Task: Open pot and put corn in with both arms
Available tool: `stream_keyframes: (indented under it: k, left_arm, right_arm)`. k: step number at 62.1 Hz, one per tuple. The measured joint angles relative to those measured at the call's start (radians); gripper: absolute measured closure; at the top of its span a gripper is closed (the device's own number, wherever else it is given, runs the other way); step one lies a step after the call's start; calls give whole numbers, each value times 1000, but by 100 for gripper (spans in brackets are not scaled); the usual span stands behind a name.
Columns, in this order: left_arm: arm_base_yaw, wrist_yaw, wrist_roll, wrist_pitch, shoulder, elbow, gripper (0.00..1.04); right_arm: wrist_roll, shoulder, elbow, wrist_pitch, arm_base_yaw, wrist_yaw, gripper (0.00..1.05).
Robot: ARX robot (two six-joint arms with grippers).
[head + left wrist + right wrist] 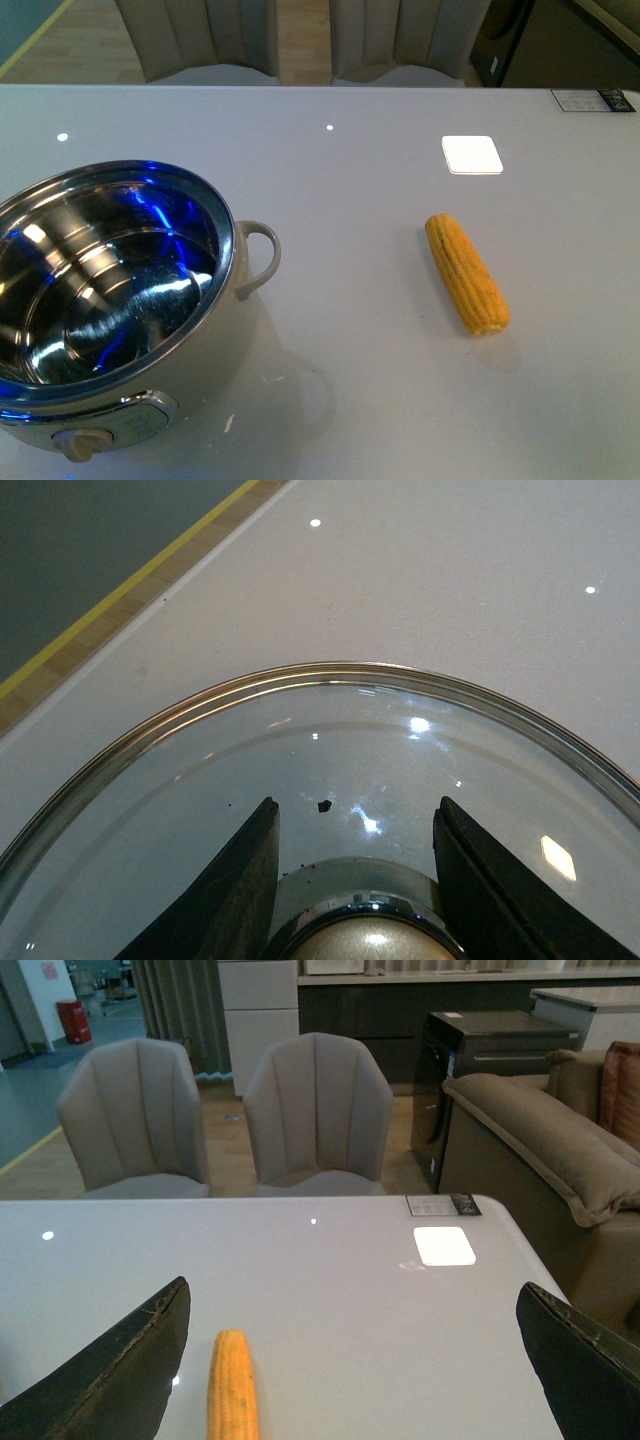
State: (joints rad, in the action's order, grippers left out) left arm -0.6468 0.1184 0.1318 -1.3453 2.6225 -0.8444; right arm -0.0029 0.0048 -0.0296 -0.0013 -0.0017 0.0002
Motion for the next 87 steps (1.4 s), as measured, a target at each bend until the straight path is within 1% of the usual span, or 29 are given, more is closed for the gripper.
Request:
stream_keyframes:
  k: [13,15,18,20,23,25,33,37,41,53,63,73,82,83,85,86,87]
  left_arm:
    - [0,10,-30,11,10,-12,64]
    - [0,11,-33,13,10,-12,60]
    - [0,12,-31,15,10,-12,51]
    - [0,13,-31,16,10,-12,48]
    - [0,13,-32,18,9,-12,39]
    - [0,13,-32,18,9,-11,35]
    - [-2,13,-33,25,-10,7,14]
    - [-3,13,-35,32,-32,21,6]
    - [-8,16,-39,43,-76,47,8]
    - [-26,45,-39,78,-252,134,7]
    - [-42,102,-30,148,-459,220,7]
    - [-39,204,-46,289,-749,332,7]
    - [-24,250,-79,447,-1029,411,7]
    - [-23,266,-86,462,-1063,422,8]
    - [-23,341,-97,407,-1098,449,12]
    - [-20,389,-103,353,-1116,472,16]
    - [-17,409,-105,327,-1128,485,17]
  right_arm:
    - [0,0,0,0,0,0,9]
    - [0,0,0,0,0,0,9]
    - [0,0,0,0,0,0,9]
    - [0,0,0,0,0,0,9]
    - [0,0,0,0,0,0,9]
    - [0,0,0,0,0,0,9]
    - [0,0,0,0,0,0,9]
    - [0,0,0,0,0,0,9]
    - [0,0,0,0,0,0,9]
    - [0,0,0,0,0,0,9]
    - [0,0,0,0,0,0,9]
    - [0,0,0,0,0,0,9]
    - [0,0,0,0,0,0,9]
    - [0,0,0,0,0,0,9]
    - [0,0,0,0,0,-1,9]
    - [0,0,0,0,0,0,9]
    - [0,0,0,0,0,1,9]
